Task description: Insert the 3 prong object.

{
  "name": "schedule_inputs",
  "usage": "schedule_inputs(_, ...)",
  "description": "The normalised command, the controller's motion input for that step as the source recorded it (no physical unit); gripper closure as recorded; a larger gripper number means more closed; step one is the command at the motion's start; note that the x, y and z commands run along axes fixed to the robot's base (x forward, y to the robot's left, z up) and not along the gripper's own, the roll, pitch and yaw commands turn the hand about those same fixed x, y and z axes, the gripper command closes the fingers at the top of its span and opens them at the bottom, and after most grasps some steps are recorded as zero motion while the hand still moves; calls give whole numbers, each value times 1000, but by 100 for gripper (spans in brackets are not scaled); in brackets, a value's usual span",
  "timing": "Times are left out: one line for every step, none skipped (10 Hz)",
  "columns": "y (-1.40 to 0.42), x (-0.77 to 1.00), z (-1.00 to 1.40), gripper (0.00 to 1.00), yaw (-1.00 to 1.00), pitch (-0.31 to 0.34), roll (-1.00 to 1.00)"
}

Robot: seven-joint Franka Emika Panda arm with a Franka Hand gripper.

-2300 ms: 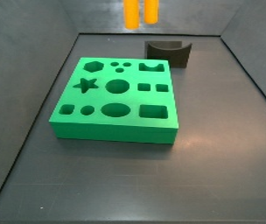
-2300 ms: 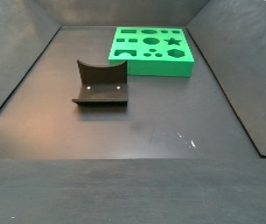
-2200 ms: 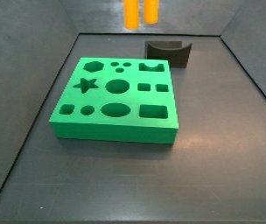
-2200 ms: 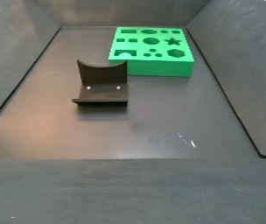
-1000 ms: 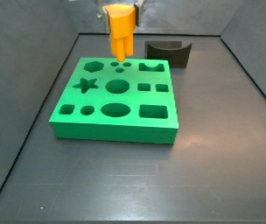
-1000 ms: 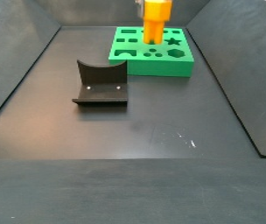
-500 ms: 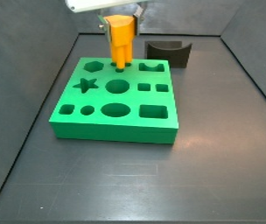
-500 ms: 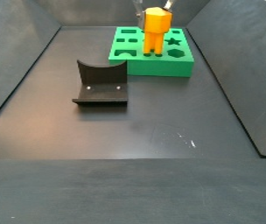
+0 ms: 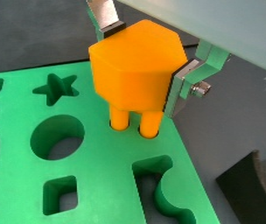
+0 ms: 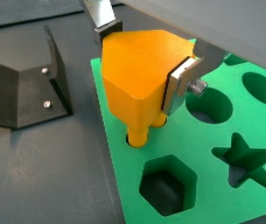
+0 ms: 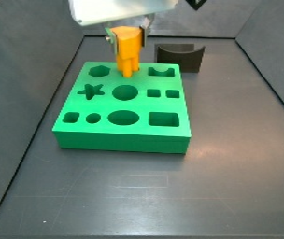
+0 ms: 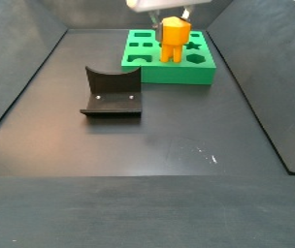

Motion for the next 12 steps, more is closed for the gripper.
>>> schedule_inputs(0,0,-294,100,129,0,0)
schedule_inputs(0,0,-249,100,0,14,9)
schedule_inputs(0,11,-209,100,-54,43,39)
schedule_inputs(0,0,-226,100,-40,30,41)
schedule_inputs(0,0,-306,100,-20,0,30)
schedule_inputs(0,0,-311,100,-20,1,37)
schedule_inputs(0,0,-286,100,-26,4,39)
schedule_inputs(0,0,-291,100,-23,0,37)
schedule_inputs(0,0,-246,100,0,0,33)
schedule_inputs(29,23,-160,100,-11,66,0)
schedule_inputs(43,14,-220,100,-37,21,0)
schedule_inputs(0,0,0,100,0,0,0)
